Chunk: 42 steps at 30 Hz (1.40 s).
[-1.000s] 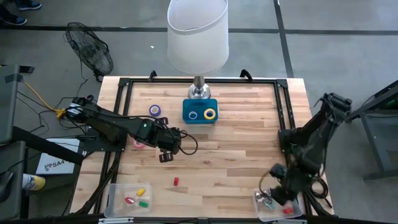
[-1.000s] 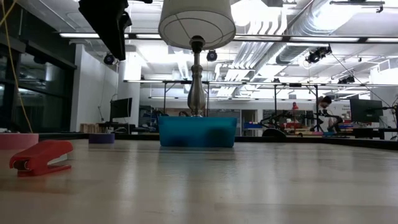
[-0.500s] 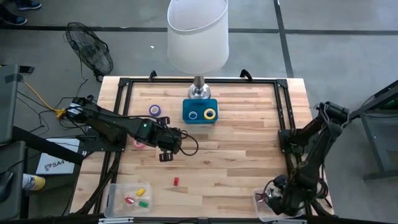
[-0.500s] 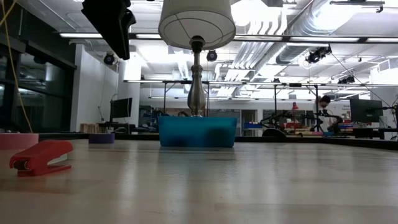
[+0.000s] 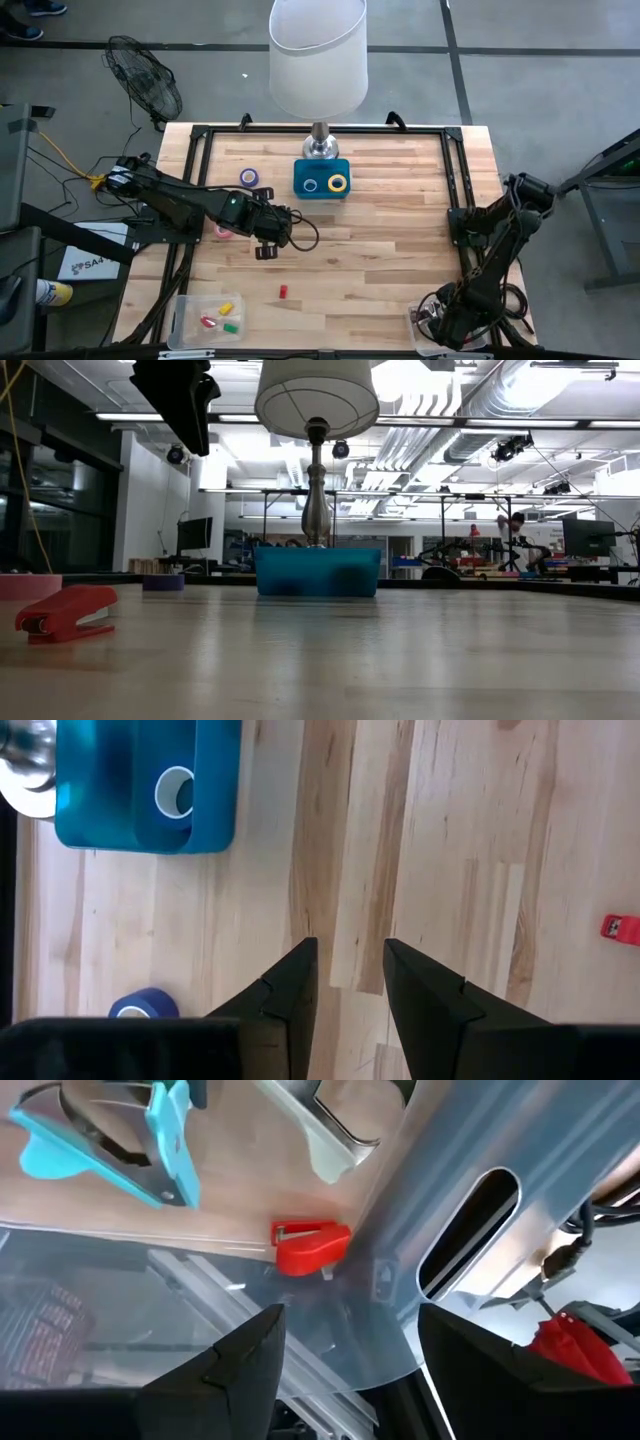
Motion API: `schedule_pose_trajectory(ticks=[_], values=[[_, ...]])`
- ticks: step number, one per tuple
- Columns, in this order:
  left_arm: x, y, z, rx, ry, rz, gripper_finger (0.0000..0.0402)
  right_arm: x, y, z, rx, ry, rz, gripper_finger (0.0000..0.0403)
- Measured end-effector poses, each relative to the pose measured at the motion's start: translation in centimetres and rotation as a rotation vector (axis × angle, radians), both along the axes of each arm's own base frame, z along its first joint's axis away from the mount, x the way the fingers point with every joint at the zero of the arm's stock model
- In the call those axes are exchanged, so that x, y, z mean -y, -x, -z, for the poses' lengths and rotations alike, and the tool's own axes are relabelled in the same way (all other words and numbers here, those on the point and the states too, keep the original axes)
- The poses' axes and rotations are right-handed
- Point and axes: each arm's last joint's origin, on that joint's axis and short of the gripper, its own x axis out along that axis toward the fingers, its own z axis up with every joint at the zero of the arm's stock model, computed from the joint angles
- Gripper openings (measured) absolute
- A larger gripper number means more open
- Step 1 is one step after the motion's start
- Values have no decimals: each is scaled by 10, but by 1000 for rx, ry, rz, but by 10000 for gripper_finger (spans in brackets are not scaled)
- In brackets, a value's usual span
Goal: Pick and place Stapler, Stapler remover, tape
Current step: Put the top red stapler into the left transparent bin
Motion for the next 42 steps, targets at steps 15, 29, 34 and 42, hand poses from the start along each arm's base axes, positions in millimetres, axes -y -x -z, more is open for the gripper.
schedule_pose_trajectory(ticks=[15, 29, 34, 42], values=[[0, 0, 0, -2, 3, 2, 113, 1, -6, 1, 21, 8, 37, 252], [0, 0, 0, -10, -7, 28, 113, -3, -13, 11, 239, -102, -292, 252], [1, 0, 0, -18, 0, 46, 113, -10, -6, 26, 205, -228, -559, 252], [1, 0, 1, -23, 8, 56, 113, -19, -1, 44, 181, -393, -766, 252]])
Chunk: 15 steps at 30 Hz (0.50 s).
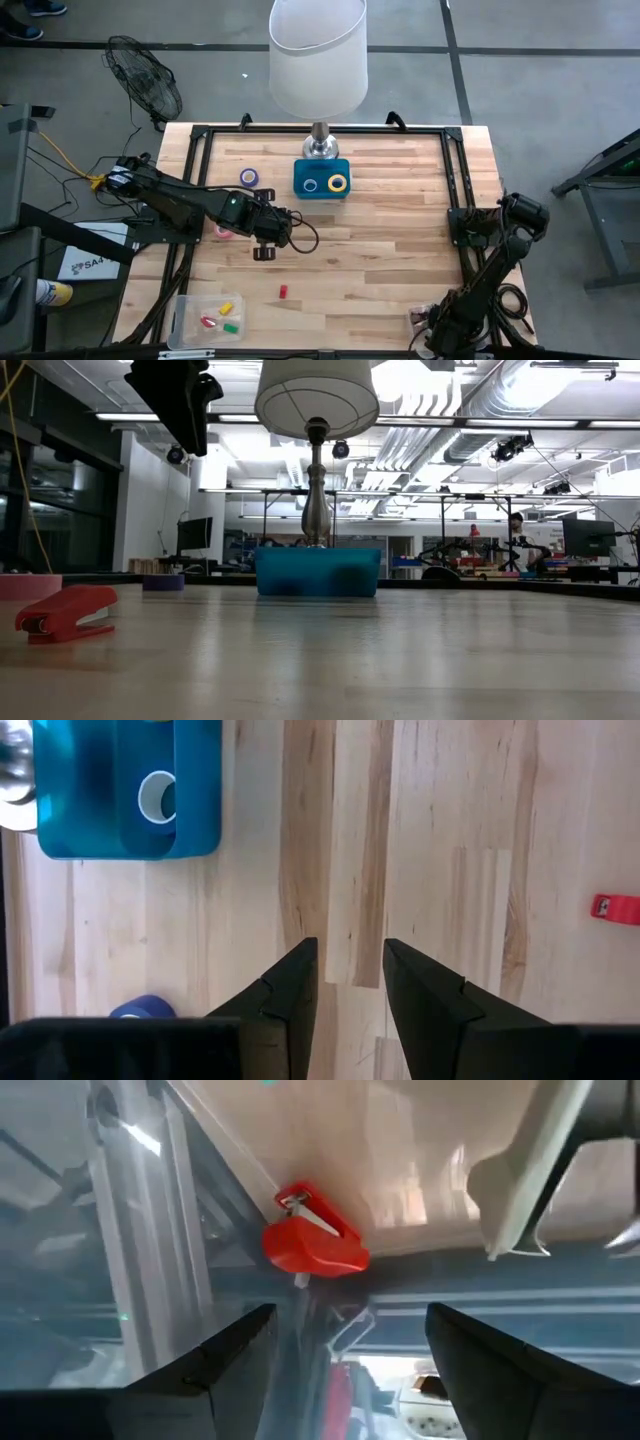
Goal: Pick and place Stapler, Stapler remover, tape
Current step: Put the top red stapler into the left transparent bin
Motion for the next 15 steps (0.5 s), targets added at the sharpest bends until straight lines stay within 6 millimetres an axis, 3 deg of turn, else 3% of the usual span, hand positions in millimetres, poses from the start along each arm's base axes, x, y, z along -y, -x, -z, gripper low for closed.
schedule_pose_trajectory(ticks=[8, 15], values=[[0, 0, 0, -2, 1, 0, 113, -3, -1, 3, 133, -61, -121, 252], [0, 1, 0, -7, 0, 1, 113, -6, 7, 8, 181, -16, -182, 252]])
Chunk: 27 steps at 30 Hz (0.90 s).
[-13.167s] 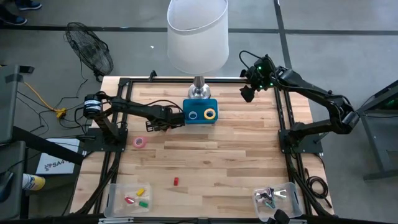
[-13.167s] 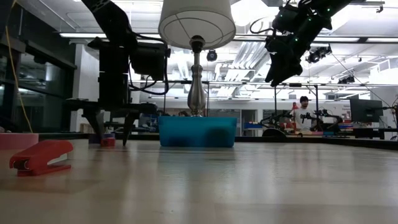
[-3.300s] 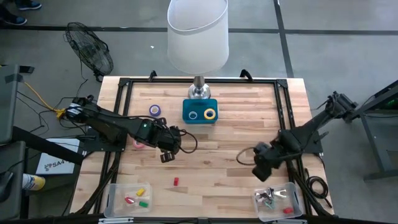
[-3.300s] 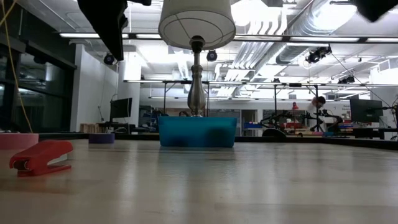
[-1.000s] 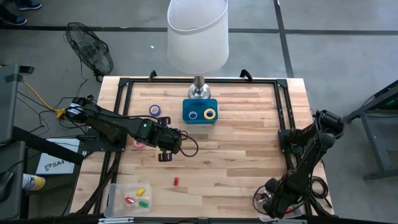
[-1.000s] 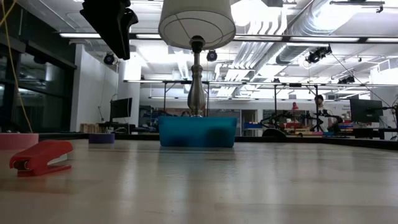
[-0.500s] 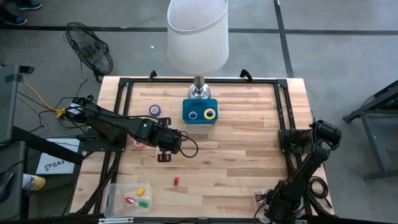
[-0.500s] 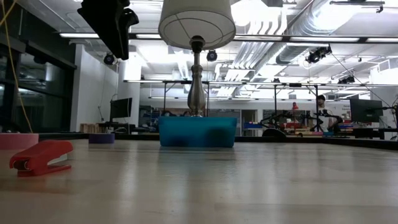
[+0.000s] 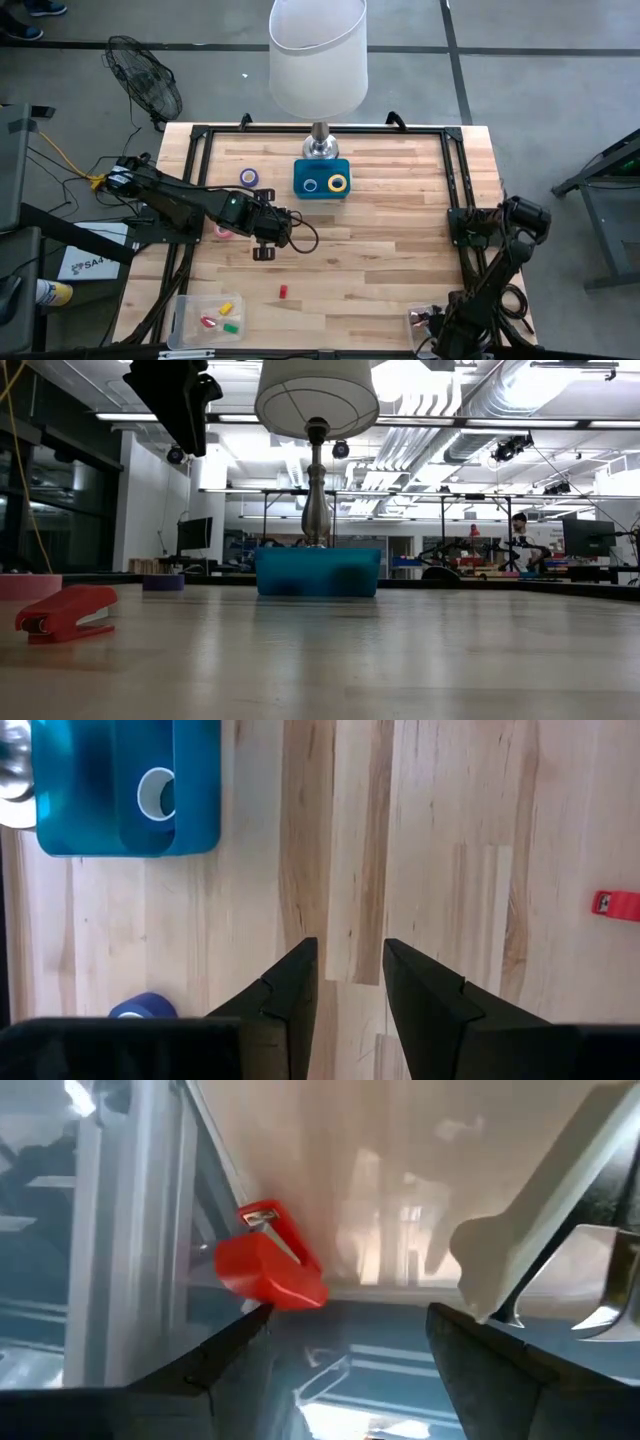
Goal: Pick and place Stapler, Stapler remover, tape
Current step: Put the top red stapler into the left transparent bin
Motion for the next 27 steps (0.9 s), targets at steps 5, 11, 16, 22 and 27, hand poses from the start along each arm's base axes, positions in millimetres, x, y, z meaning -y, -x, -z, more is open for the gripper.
schedule_pose_trajectory(ticks=[5, 11, 16, 22, 27], values=[[0, 0, 0, 0, 0, 0, 113, -2, 3, 6, 32, 49, 8, 252], [0, 0, 0, 1, 1, -3, 113, 3, 4, 8, 87, 130, 0, 252], [0, 0, 0, 2, 2, -7, 113, 9, 6, 8, 72, 193, -20, 252], [0, 0, 0, 2, 2, -8, 113, 11, 5, -1, 167, 204, -2, 252], [0, 0, 0, 4, 3, -8, 113, 20, 5, -12, 262, 281, 30, 252]])
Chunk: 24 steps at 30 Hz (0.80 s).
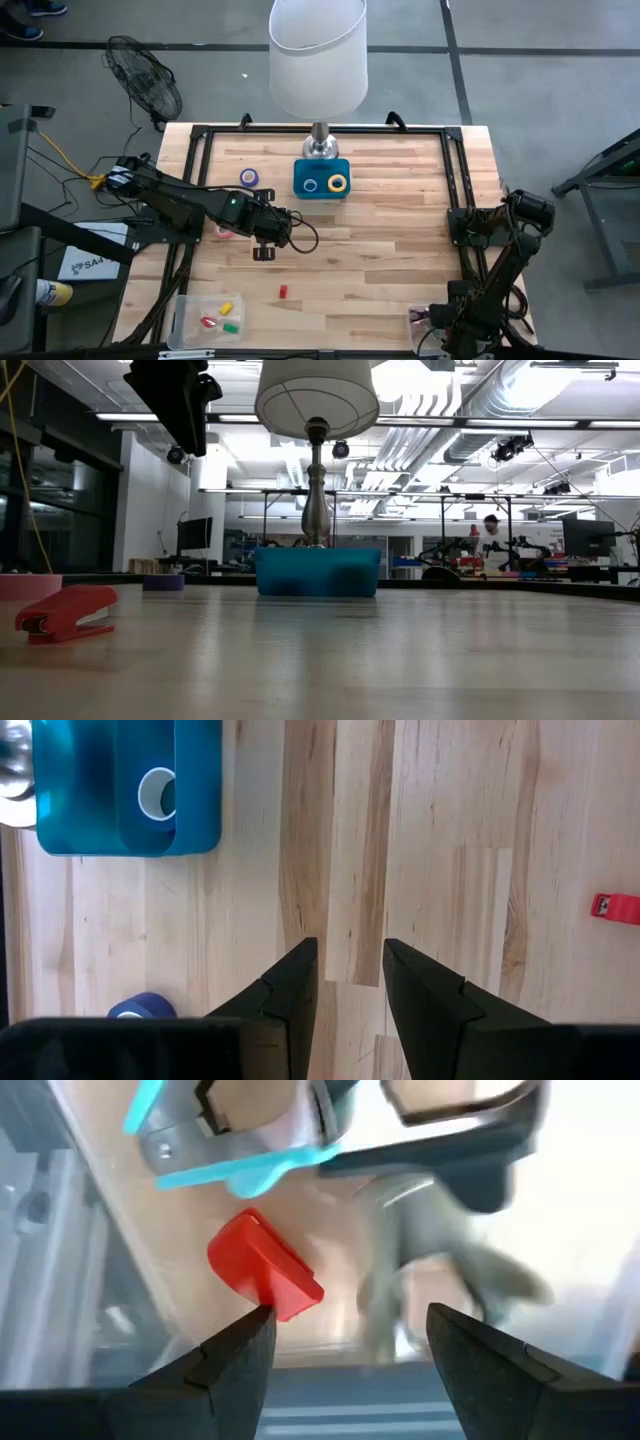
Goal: Pick and place Stapler, Stapler remover, tape
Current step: Put the top red stapler into the left transparent bin
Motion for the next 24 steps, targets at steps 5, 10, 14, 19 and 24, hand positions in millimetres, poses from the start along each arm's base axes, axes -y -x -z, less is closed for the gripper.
schedule_pose_trajectory(ticks=[5, 10, 14, 19, 24], values=[[0, 0, 0, 1, 0, 0, 113, 0, 1, -8, 37, -46, -79, 252], [0, 0, 0, 1, 0, 0, 113, -7, 5, -8, 67, -100, -172, 252], [0, 0, 0, 1, 0, 0, 113, -11, 3, -8, 110, -147, -216, 252], [0, 0, 0, 0, 1, 0, 113, -17, 1, -10, 143, -208, -255, 252], [0, 0, 0, 0, 3, 1, 113, -5, 6, -9, 58, -76, -108, 252]])
